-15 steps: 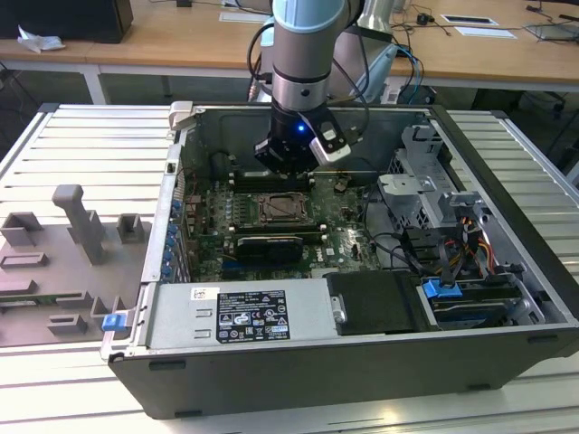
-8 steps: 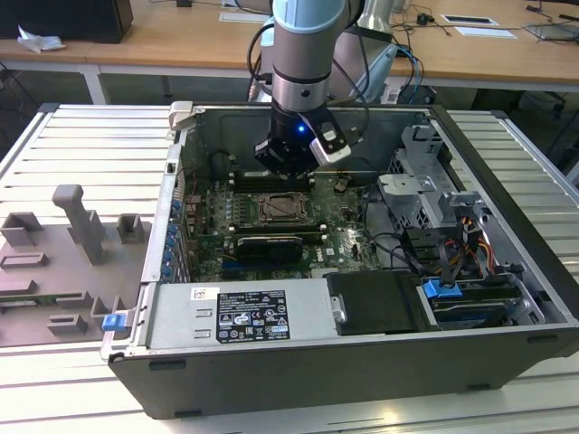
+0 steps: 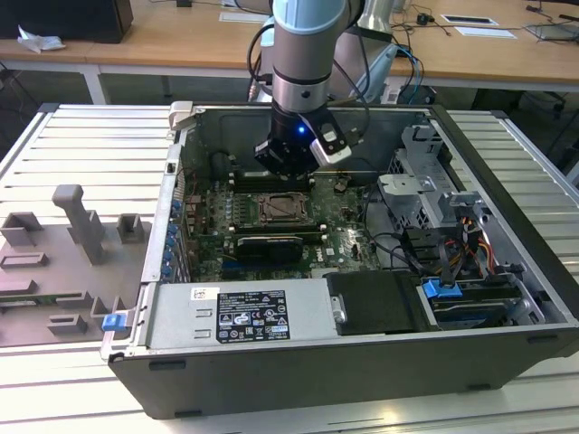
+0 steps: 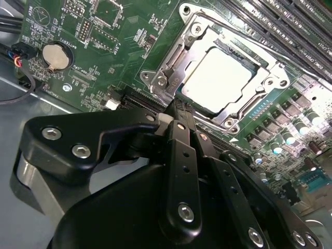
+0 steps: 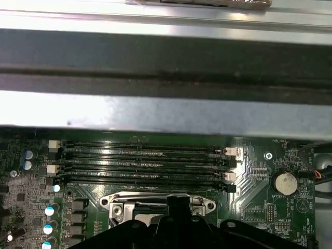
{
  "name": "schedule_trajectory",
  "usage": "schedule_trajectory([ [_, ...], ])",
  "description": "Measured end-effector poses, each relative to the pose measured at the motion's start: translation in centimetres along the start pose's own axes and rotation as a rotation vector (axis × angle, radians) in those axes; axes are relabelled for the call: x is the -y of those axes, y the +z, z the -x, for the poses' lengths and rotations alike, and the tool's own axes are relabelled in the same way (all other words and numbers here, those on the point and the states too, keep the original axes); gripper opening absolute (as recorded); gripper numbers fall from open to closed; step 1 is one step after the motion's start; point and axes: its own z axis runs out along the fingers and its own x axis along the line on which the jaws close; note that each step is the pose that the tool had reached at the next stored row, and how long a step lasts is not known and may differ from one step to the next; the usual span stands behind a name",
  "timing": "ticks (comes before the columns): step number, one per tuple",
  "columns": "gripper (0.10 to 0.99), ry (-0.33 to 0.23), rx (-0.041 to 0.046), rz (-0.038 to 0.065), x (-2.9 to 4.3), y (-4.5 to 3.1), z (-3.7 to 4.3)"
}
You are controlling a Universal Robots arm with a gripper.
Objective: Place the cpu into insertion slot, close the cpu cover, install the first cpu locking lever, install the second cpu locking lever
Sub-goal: 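Install the second cpu locking lever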
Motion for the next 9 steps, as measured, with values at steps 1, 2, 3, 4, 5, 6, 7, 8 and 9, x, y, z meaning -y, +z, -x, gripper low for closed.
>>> schedule_trajectory([
  [1,0.106,0.0,0.0,0.0,0.1,-0.01,-0.01],
  [2,0.106,0.0,0.0,0.0,0.22,-0.02,-0.01],
  [3,0.106,0.0,0.0,0.0,0.3,-0.03,-0.01],
  [4,0.106,0.0,0.0,0.0,0.32,-0.03,-0.02],
  [5,0.106,0.0,-0.0001,0.0,0.34,-0.06,-0.02],
  [6,0.106,0.0,-0.0001,0.0,0.34,-0.16,-0.02],
  [7,0.106,0.0,0.0,0.0,0.32,-0.31,-0.01],
  [8,0.106,0.0,0.0,0.0,0.29,-0.64,0.0],
  [9,0.106,0.0,0.0,0.0,0.26,-1.0,0.01],
])
